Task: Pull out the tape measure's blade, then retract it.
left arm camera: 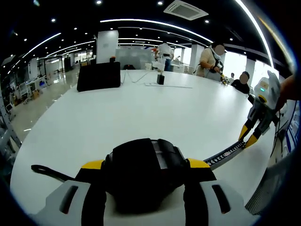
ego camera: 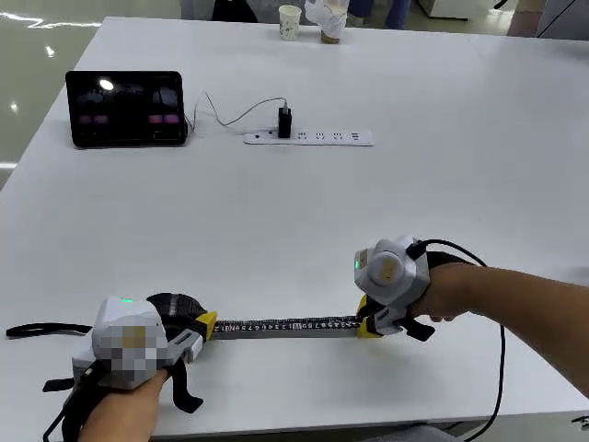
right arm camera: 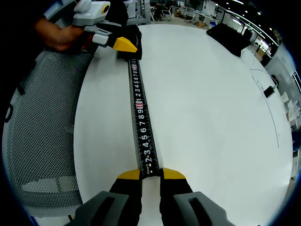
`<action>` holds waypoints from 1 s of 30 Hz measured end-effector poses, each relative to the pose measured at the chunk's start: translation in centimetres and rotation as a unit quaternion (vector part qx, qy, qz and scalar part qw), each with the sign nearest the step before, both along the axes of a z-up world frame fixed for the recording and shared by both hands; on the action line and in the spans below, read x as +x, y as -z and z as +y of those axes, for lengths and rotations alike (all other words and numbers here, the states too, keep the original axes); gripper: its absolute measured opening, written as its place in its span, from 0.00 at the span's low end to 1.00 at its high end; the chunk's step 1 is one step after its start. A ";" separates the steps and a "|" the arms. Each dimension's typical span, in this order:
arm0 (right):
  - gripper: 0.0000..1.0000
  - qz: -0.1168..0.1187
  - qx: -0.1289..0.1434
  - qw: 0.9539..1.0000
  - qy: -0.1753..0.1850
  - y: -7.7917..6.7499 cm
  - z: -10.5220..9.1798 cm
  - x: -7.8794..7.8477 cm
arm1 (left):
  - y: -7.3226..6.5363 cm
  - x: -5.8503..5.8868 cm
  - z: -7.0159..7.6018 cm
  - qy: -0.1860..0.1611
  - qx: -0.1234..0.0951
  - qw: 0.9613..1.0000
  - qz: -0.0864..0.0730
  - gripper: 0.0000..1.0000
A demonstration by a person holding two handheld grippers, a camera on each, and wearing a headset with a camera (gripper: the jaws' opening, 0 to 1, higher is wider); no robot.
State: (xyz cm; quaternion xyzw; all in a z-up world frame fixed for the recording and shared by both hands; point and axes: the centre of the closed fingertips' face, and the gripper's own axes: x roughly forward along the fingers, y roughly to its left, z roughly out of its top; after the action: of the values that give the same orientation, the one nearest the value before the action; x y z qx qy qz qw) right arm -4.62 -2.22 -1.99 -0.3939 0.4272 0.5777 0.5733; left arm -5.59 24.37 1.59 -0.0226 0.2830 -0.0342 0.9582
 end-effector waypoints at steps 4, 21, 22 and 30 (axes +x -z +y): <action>0.10 0.009 0.004 1.000 0.013 0.0 0.1 0.0 | 0.0 0.0 -0.1 0.001 0.001 1.000 0.000 0.62; 0.11 0.001 -0.017 1.000 0.011 0.0 0.6 -0.1 | 0.0 0.1 0.0 0.002 0.000 1.000 0.001 0.62; 0.11 0.002 -0.017 1.000 0.012 0.0 0.6 -0.1 | 0.1 0.1 0.0 0.002 0.000 1.000 0.001 0.62; 0.11 0.002 -0.027 0.999 0.023 0.0 0.8 -0.1 | 0.1 0.1 0.0 0.002 0.001 1.000 0.001 0.62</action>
State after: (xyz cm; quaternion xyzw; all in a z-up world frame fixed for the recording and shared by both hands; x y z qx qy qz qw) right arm -4.68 -1.43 -1.96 -0.3980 0.4527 0.5533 0.5750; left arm -5.53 24.34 1.53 -0.0211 0.2837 -0.0357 0.9580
